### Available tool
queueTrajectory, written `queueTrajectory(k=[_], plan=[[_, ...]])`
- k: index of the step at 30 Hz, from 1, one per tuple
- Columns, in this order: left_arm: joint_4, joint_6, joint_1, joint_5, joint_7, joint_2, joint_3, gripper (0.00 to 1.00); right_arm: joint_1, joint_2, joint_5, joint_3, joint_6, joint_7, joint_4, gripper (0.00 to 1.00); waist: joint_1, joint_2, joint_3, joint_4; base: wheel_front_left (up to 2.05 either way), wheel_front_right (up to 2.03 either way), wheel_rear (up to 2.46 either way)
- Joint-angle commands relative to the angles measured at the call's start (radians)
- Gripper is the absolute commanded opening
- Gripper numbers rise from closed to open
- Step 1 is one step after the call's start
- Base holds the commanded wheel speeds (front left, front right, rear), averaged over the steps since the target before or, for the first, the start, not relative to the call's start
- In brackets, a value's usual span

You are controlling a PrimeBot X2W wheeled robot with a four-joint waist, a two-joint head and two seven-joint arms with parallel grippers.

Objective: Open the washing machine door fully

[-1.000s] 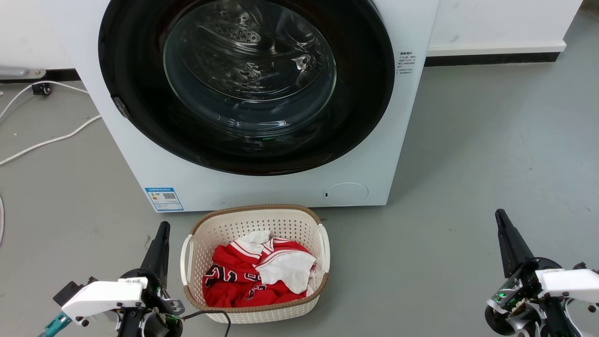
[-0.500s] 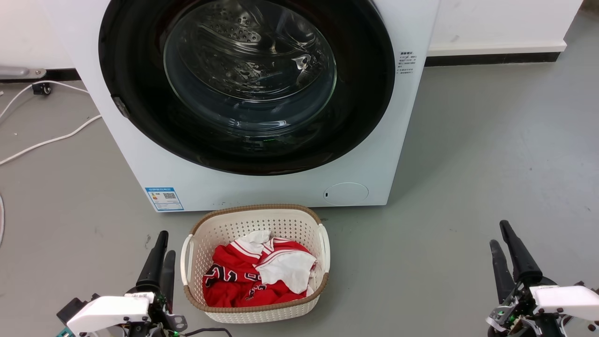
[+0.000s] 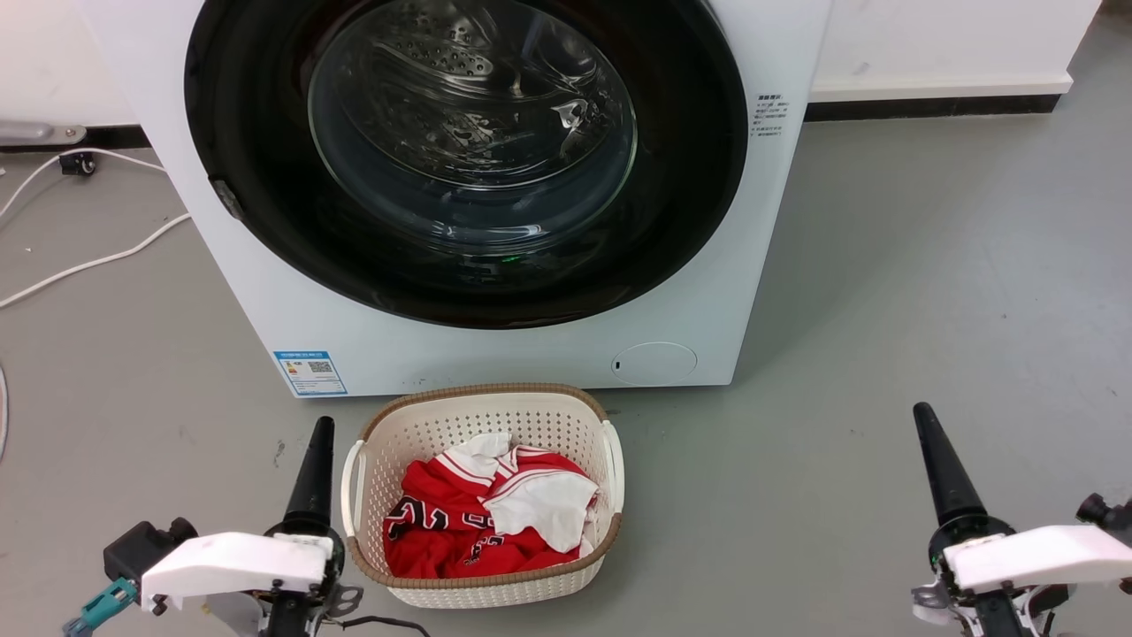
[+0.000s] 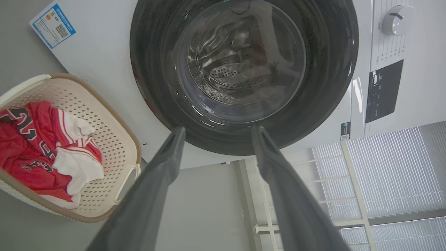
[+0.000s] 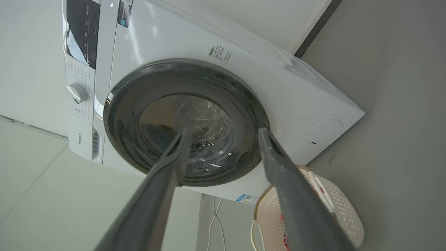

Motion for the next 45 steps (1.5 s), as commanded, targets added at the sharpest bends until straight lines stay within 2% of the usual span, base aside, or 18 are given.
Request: queueTrajectory(k=[1, 8, 19, 28, 45], plan=[[-0.027, 0.016, -0.005, 0.081, -0.014, 0.003, -0.012, 1.0, -0.002, -0.002, -0.084, 0.013, 0.0, -0.014, -0.03, 1.0, 0.0, 0.0, 0.0, 0.0, 0.0, 0.0, 0.0], [-0.036, 0.06, 0.004, 0.244, -0.042, 0.01, -0.044, 1.0, 0.015, -0.002, -0.255, 0.026, 0.0, -0.042, -0.05, 1.0, 0.0, 0.0, 0.001, 0.001, 0.0, 0.0, 0.0], [-0.065, 0.116, 0.016, 0.415, -0.082, 0.022, -0.084, 1.0, 0.037, -0.001, -0.466, 0.028, 0.0, -0.082, -0.104, 1.0, 0.0, 0.0, 0.001, 0.002, 0.0, 0.0, 0.0], [-0.091, 0.159, 0.025, 0.537, -0.112, 0.031, -0.108, 1.0, 0.052, 0.0, -0.59, 0.037, 0.0, -0.111, -0.149, 1.0, 0.0, 0.0, 0.002, 0.004, 0.0, 0.0, 0.0], [-0.144, 0.19, 0.044, 0.72, -0.158, 0.038, -0.146, 1.0, 0.089, 0.001, -0.769, 0.046, 0.0, -0.158, -0.205, 1.0, 0.0, 0.0, 0.002, 0.006, 0.0, 0.0, 0.0]])
